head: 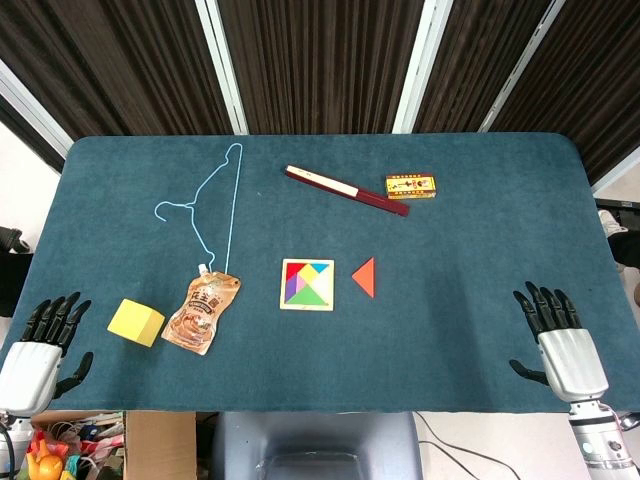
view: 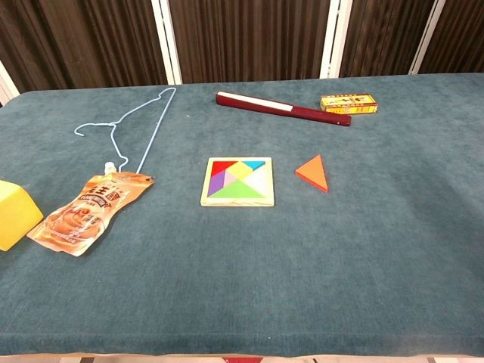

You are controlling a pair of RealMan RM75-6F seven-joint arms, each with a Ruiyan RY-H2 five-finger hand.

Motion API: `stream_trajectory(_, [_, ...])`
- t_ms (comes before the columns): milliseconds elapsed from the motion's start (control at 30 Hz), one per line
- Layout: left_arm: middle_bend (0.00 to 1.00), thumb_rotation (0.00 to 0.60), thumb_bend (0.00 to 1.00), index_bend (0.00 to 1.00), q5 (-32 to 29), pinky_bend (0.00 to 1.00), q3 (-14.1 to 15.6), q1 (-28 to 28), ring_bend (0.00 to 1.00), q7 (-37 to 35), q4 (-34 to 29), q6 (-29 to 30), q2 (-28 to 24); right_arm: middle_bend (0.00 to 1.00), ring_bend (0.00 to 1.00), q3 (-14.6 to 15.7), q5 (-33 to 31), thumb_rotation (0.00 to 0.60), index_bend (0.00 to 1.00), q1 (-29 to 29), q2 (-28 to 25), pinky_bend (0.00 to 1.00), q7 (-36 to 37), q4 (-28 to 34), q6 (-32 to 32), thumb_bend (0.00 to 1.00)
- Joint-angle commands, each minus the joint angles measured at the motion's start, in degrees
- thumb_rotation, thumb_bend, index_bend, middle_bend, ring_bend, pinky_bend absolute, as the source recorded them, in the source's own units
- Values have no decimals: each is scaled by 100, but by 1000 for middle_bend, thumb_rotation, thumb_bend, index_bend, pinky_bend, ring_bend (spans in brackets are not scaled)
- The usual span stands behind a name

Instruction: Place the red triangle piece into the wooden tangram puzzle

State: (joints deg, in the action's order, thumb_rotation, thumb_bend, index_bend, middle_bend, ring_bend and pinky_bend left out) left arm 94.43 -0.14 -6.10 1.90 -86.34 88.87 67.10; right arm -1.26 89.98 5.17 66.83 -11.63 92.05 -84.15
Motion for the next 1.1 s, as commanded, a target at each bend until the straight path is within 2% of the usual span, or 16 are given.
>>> stream_trajectory(33, [0, 600, 440, 0, 10, 71, 22, 3, 0, -1, -58, -12, -39, 0, 0, -11, 24, 600, 0, 16, 11, 0, 27, -24, -8, 85])
stream_trajectory(200, [0, 600, 439, 0, 17, 71, 27, -51, 0, -195, -102, -80, -78, 0, 0, -56, 236, 600, 0, 316, 77, 0, -13, -222, 278, 86])
stream_trajectory(400, [0, 600, 439, 0, -121, 71, -14, -205, 0, -159, -58, -394, -30, 0, 0, -361, 352, 600, 5, 1188, -57, 0, -351, -101, 1237, 86])
stream_trajectory(533, [0, 600, 439, 0, -257, 72, -65, -237, 0, -165, -43, -470, -24, 26, 0, -688, 140, 600, 54, 1904, -64, 0, -579, -116, 2085, 91])
stream_trajectory(667, [0, 600, 439, 0, -329, 71, -95, -248, 0, -128, -47, -490, -24, 84, 0, -863, -40, 600, 141, 2464, 78, 0, -858, -304, 2744, 127])
stream_trajectory(800, [0, 600, 438, 0, -382, 72, -116, -256, 0, -138, -68, -499, -43, 161, 0, -886, -144, 600, 258, 2918, 261, 0, -992, -650, 3305, 188])
stream_trajectory(933, [0, 600, 438, 0, -466, 73, -129, -260, 0, -249, -79, -545, -78, 194, 0, -841, -204, 600, 293, 3292, 500, 0, -998, -1071, 3733, 218])
stream_trajectory(1100, [0, 600, 438, 0, -457, 75, -126, -287, 0, -306, -79, -572, -85, 227, 0, -792, -123, 600, 337, 3623, 901, 0, -751, -1673, 3876, 260])
